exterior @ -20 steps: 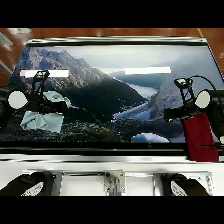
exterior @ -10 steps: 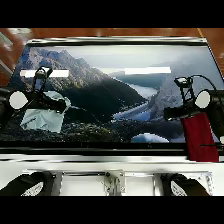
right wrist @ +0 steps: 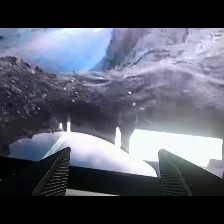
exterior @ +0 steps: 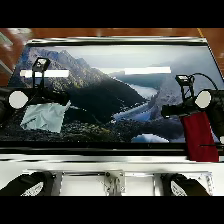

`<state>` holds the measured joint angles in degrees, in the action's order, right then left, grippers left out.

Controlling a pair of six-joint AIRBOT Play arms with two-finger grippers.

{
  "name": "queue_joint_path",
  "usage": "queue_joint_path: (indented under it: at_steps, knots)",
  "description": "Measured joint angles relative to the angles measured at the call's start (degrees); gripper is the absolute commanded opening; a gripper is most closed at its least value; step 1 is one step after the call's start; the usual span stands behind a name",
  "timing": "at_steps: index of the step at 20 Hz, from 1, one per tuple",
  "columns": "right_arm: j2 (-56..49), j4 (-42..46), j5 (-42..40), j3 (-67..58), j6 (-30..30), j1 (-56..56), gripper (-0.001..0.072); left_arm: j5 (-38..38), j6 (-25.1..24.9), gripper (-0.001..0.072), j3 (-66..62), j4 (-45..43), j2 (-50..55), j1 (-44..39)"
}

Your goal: Fold the shirts.

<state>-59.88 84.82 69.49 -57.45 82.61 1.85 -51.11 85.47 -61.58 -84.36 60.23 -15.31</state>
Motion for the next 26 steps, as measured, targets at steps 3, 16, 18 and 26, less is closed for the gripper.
queue_joint_path:
  at_steps: [3, 16, 18, 26]
  knots:
    - [0.0, -0.3, -0.1, 0.0, 1.5, 0.0, 0.0666, 1.3, 1.3, 0.0689, 0.0, 0.9, 1.0, 0.5]
    - [0.0, -0.9, -2.1, 0.0, 5.1, 0.0, 0.0666, -10.6, 11.5, 0.0717, -6.3, -7.1, 24.3, 23.6]
    - [0.0, -1.2, -2.6, 0.0, 5.2, 0.0, 0.0667, -11.0, 11.9, 0.0714, -6.5, -7.1, 26.7, 24.2]
    - [0.0, -4.3, -3.5, 0.0, 5.2, 0.0, 0.0667, -13.4, 12.3, 0.0035, -8.0, -6.1, 30.5, 24.9]
